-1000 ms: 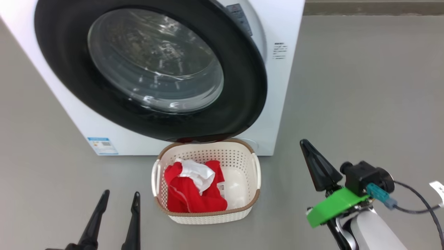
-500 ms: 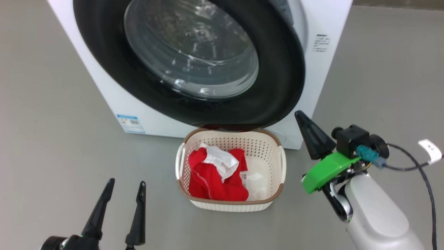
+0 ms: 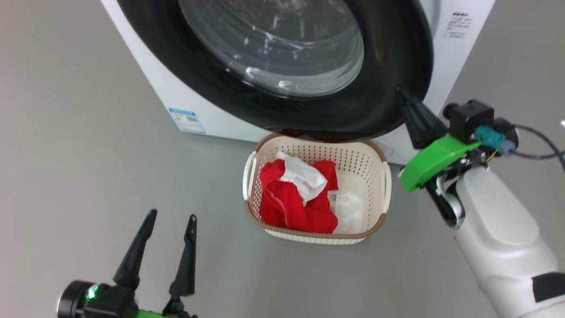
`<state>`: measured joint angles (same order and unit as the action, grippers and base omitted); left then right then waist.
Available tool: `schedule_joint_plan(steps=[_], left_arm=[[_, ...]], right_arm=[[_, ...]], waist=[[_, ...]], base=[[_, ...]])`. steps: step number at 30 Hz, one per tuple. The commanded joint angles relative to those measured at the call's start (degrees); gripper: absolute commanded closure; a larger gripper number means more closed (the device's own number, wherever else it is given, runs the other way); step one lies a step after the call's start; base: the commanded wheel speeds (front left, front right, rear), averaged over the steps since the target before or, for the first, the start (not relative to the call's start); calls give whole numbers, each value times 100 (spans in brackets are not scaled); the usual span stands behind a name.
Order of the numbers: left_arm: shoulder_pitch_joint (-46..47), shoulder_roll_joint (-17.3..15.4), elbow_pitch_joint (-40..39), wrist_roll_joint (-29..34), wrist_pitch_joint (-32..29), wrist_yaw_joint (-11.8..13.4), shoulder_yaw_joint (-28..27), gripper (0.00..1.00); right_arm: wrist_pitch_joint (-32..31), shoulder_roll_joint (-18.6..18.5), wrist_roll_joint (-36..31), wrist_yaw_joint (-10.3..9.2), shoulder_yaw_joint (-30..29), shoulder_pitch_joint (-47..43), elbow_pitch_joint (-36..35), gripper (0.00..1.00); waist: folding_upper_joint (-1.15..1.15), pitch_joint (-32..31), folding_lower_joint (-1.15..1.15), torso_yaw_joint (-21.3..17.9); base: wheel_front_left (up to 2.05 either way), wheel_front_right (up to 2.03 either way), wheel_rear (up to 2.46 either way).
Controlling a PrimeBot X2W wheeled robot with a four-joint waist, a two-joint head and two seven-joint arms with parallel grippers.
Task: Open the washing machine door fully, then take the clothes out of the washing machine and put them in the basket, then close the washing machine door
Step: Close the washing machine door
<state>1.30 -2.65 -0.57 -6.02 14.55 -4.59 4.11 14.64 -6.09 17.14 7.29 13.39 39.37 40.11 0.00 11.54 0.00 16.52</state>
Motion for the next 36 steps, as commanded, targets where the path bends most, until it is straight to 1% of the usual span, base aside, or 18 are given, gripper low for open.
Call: schedule_joint_plan(steps=[1, 10, 18, 22, 28, 31, 36], left_arm=[[245, -23, -141, 62, 45, 11, -149, 0], [599, -23, -105, -19, 45, 3, 16, 0], [753, -23, -29, -14, 45, -15, 87, 0], [824, -23, -13, 3, 45, -34, 116, 0], [909, -23, 2, 36, 45, -62, 86, 0], [969, -23, 11, 53, 45, -57, 41, 0], [1033, -23, 17, 50, 45, -45, 1, 0]], right_arm=[[36, 22, 29, 20, 70, 222, -73, 100], [36, -116, -99, 20, -84, 958, 141, 100], [36, -169, -192, 20, -112, 1359, 293, 100], [36, -212, -271, 20, -249, 1608, 365, 100], [36, -194, -378, 20, -627, 2050, 467, 100], [36, -126, -508, 20, -859, 2142, 458, 100], [36, 26, -617, 20, -872, 2057, 478, 100]], waist=[[0, 230, 0, 137], [0, 728, 0, 242], [0, 934, 0, 297], [0, 1031, 0, 323], [0, 1182, 0, 326], [0, 1213, 0, 311], [0, 1213, 0, 236]], base=[[0, 0, 0], [0, 0, 0], [0, 0, 0], [0, 0, 0], [0, 0, 0], [0, 0, 0], [0, 0, 0]])
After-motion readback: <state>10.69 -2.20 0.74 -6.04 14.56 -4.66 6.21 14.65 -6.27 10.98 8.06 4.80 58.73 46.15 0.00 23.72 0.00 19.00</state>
